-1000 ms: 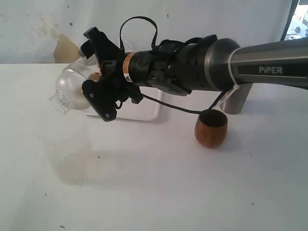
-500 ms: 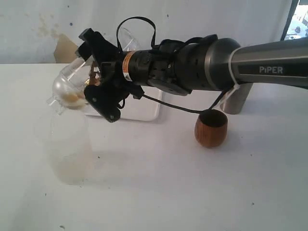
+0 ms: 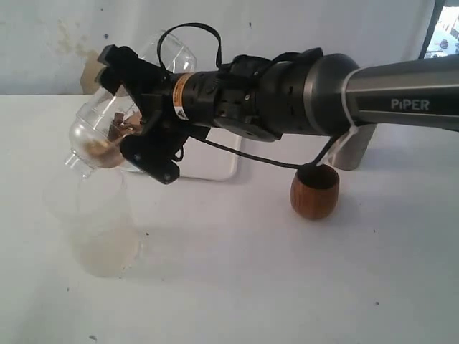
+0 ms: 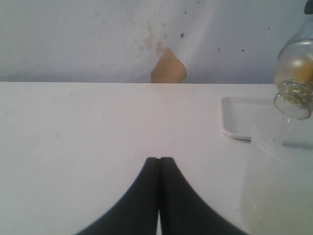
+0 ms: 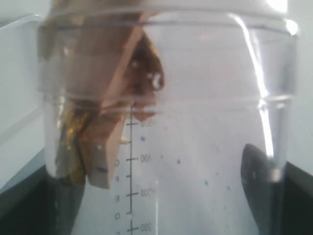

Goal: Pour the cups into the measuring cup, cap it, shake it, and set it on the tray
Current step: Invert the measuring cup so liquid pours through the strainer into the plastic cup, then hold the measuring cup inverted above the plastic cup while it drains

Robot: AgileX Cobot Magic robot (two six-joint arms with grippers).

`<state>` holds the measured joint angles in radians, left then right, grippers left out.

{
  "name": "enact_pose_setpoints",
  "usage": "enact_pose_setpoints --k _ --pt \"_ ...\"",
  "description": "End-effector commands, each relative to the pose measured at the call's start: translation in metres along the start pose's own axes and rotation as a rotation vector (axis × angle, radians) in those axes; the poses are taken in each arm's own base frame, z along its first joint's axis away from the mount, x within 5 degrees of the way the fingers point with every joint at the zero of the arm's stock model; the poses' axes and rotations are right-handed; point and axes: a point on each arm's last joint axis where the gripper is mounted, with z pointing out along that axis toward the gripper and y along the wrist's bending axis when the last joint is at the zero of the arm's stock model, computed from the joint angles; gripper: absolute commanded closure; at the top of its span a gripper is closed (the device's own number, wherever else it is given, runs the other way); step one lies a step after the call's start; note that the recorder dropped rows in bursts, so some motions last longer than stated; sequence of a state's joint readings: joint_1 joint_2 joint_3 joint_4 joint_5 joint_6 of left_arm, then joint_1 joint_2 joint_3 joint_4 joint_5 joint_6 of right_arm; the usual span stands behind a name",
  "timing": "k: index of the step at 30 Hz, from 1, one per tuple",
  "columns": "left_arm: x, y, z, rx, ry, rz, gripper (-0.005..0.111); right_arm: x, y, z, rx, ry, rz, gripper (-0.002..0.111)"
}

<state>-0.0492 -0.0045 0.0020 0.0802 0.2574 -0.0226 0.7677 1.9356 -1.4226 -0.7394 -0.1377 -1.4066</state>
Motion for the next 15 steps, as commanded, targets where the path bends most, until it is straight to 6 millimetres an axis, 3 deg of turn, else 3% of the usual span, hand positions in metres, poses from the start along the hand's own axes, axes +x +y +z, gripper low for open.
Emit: enact_pose_setpoints --k 1,15 --pt "-0.001 0.0 0.0 0.001 0.0 -0.011 0.003 0.007 -0.015 -0.01 0.058 0.019 -0.029 0.108" --pt "-0.001 0.0 0.0 0.001 0.0 -0.011 0.003 -0.005 -0.018 -0.009 0.03 -0.003 -0.151 0.108"
